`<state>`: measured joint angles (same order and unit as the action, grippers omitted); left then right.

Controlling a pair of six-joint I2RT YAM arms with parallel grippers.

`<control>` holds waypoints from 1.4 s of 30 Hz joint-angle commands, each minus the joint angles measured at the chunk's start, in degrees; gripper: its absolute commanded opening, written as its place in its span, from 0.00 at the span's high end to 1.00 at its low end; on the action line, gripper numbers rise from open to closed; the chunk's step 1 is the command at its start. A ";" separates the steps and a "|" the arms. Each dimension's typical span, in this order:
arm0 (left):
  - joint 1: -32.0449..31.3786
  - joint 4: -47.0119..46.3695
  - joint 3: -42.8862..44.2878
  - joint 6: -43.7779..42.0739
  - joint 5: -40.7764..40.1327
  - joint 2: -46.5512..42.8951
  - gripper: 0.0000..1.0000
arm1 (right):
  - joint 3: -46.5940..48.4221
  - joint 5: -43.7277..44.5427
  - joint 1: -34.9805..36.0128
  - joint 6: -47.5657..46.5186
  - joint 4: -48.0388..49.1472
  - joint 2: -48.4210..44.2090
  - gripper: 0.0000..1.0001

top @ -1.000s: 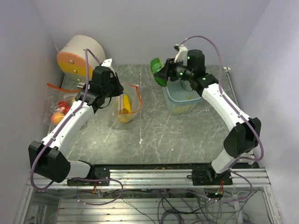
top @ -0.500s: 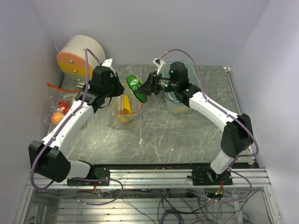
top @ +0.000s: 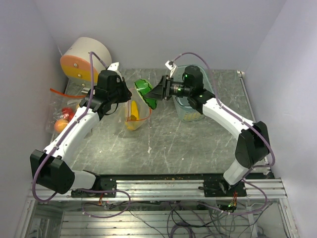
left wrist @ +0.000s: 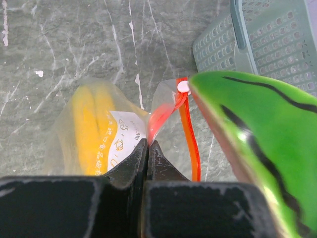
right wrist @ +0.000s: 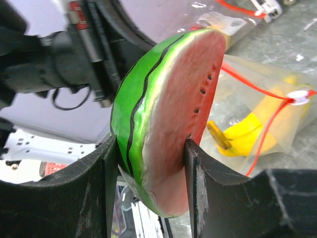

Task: Place the food in the zip-top bag and seal the zipper
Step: Place the fake fruit in the zipper food storage bag.

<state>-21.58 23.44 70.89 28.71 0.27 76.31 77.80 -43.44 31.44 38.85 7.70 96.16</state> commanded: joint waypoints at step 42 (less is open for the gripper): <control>0.31 -5.24 -2.22 1.17 3.79 -1.59 0.93 | 30.44 6.94 2.05 0.52 -35.79 18.20 0.00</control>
<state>-21.56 21.08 68.88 29.43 1.89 74.70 107.31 -38.13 33.26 39.99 -26.15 114.98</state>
